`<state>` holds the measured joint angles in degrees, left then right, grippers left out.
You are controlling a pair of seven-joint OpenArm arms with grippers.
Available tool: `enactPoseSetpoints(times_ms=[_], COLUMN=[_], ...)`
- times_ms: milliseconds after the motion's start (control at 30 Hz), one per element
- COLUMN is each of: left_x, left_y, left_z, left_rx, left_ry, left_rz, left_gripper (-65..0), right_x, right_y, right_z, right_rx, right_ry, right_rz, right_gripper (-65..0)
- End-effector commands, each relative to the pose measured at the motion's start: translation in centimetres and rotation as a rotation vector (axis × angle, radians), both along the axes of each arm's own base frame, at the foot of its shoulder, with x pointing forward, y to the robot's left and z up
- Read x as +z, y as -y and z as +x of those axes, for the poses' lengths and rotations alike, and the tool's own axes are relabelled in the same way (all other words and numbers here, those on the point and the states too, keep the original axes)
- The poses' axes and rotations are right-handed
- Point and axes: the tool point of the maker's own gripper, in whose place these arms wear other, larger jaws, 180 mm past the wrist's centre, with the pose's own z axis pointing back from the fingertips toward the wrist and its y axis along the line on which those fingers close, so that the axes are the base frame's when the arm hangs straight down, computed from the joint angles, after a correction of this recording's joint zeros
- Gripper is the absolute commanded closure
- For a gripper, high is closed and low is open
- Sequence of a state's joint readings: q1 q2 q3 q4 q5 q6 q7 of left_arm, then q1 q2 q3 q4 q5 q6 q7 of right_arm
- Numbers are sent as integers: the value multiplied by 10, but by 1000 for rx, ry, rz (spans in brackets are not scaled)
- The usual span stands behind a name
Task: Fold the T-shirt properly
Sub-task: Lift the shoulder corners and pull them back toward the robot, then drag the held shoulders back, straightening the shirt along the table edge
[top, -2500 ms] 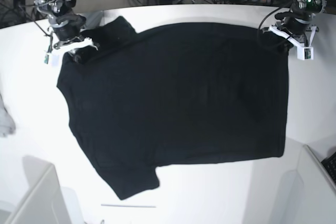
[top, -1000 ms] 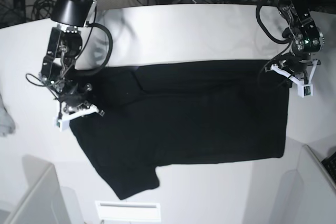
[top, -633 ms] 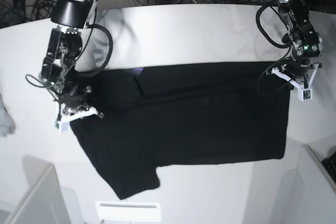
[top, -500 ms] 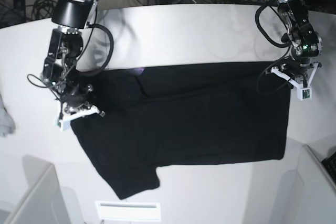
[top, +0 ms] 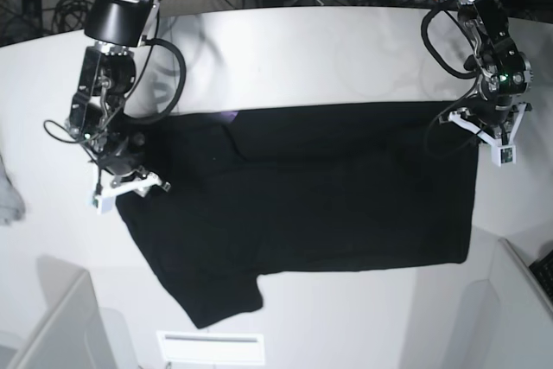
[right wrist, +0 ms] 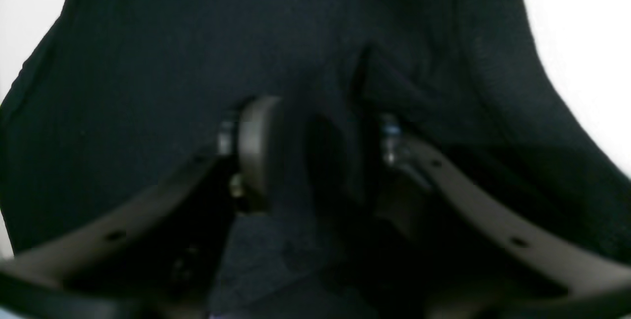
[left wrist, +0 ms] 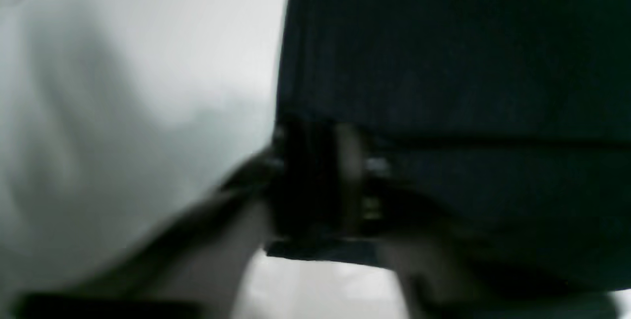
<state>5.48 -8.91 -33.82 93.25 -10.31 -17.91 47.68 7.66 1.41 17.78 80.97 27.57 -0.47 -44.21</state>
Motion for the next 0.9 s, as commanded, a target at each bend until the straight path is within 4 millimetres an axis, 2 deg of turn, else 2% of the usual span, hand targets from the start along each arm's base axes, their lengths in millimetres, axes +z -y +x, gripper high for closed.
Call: enactPoseSetpoints(times_ms=[0,100,167,233,333,400,533,667,767,867], left_x=[22,27,37,50,67,70,62,47,41,28], left_y=[-8,-8,-10,-15,-26,-37,-45,-43,-42,-40], left_z=[15,18,19,18,7,-10,-44,-72,-81,-88], left_rx=[3,1,2,24,101,156,210,226,228,248], left_ry=[71,86,110,150,239,279,296,247,221,196], left_rz=[30,36,50,54,-14,-68,-165,-201,-203,-227], left_gripper=[-293,-459,-535,-578,-587,-587,-587,-587,-587,-587], right_x=[18,30,39,44,43,45,48,31,15,0], right_y=[5,8,10,25,48,56,54,39,34,29], right_z=[12,7,1,-11,-36,-54,-86,-108,-119,-119], right_rx=[-9,-12,-19,-101,-260,-325,-375,-396,-401,-411], right_ry=[63,100,129,127,117,132,165,113,69,39], right_rz=[-10,-32,-48,-54,-75,-98,-118,-83,-69,-26], right_gripper=[-281,-269,-258,-236,-240,-261,-305,-344,-371,-374])
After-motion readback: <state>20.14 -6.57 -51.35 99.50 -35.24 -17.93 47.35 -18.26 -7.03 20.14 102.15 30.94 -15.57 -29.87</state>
